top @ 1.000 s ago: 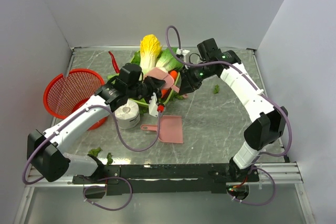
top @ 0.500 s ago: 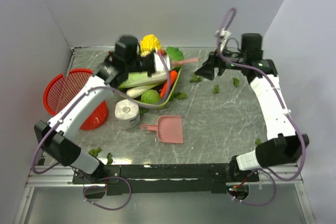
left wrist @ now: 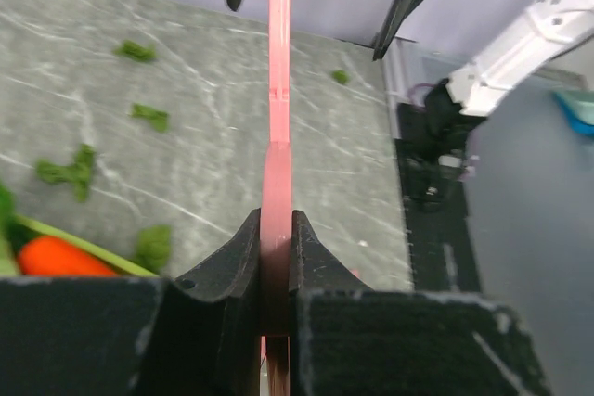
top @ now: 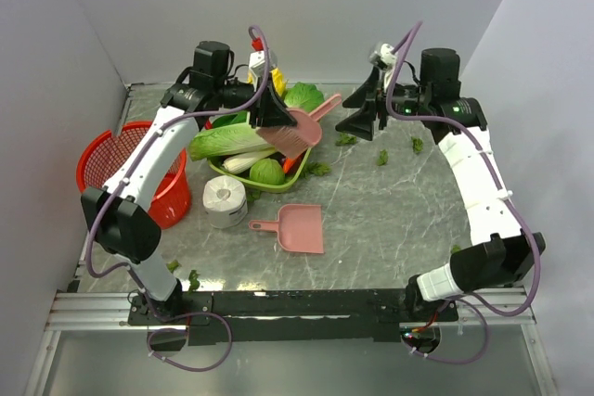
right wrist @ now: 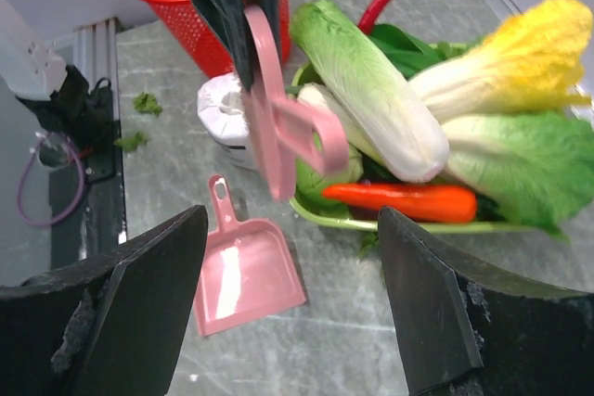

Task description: Sweep away the paper scraps from the table

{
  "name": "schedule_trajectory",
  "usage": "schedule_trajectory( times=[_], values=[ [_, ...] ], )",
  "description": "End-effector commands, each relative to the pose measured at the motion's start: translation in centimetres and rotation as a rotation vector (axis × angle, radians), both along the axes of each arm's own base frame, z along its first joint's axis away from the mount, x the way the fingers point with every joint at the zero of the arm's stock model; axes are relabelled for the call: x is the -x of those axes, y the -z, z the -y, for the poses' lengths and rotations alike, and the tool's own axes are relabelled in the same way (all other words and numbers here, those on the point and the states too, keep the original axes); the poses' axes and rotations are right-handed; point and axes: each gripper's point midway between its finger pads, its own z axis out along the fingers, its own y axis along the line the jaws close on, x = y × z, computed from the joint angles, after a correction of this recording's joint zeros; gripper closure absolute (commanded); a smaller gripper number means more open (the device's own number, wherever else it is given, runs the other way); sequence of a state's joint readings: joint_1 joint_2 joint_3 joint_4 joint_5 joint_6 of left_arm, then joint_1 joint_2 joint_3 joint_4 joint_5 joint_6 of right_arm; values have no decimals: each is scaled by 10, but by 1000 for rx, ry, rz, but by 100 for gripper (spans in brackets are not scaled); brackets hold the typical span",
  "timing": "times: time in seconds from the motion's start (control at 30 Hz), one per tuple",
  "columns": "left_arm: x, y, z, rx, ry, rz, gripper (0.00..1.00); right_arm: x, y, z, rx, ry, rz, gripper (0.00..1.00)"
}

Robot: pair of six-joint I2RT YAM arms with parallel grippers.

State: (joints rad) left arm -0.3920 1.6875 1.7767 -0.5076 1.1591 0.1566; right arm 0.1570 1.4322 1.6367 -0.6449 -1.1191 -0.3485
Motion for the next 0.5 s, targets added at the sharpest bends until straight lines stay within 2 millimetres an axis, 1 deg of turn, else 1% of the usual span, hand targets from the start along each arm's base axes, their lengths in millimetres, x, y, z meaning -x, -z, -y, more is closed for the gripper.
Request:
schedule_trajectory(
  times=[0.0, 0.13, 0.17, 0.27, 0.4, 0.47],
  values=[
    [24, -20, -2, 46, 96, -37, 99, 3, -20, -14, 32, -81, 160, 20],
    [24, -19, -2, 42, 106, -23, 99, 4, -19, -26, 17, -116, 134, 24],
    [24, -19, -3, 36, 106, -11, 99, 5, -15, -28, 15, -122, 120, 27],
    [22, -19, -4, 28, 104, 17, 99, 10, -15, -35, 7, -154, 118, 34],
    [23, -16, -6, 2, 99, 29, 99, 19, -7, -46, 21, -204, 102, 39],
    [23, -14, -7, -4, 100, 39, 99, 21, -7, -48, 22, -213, 105, 41]
  ],
)
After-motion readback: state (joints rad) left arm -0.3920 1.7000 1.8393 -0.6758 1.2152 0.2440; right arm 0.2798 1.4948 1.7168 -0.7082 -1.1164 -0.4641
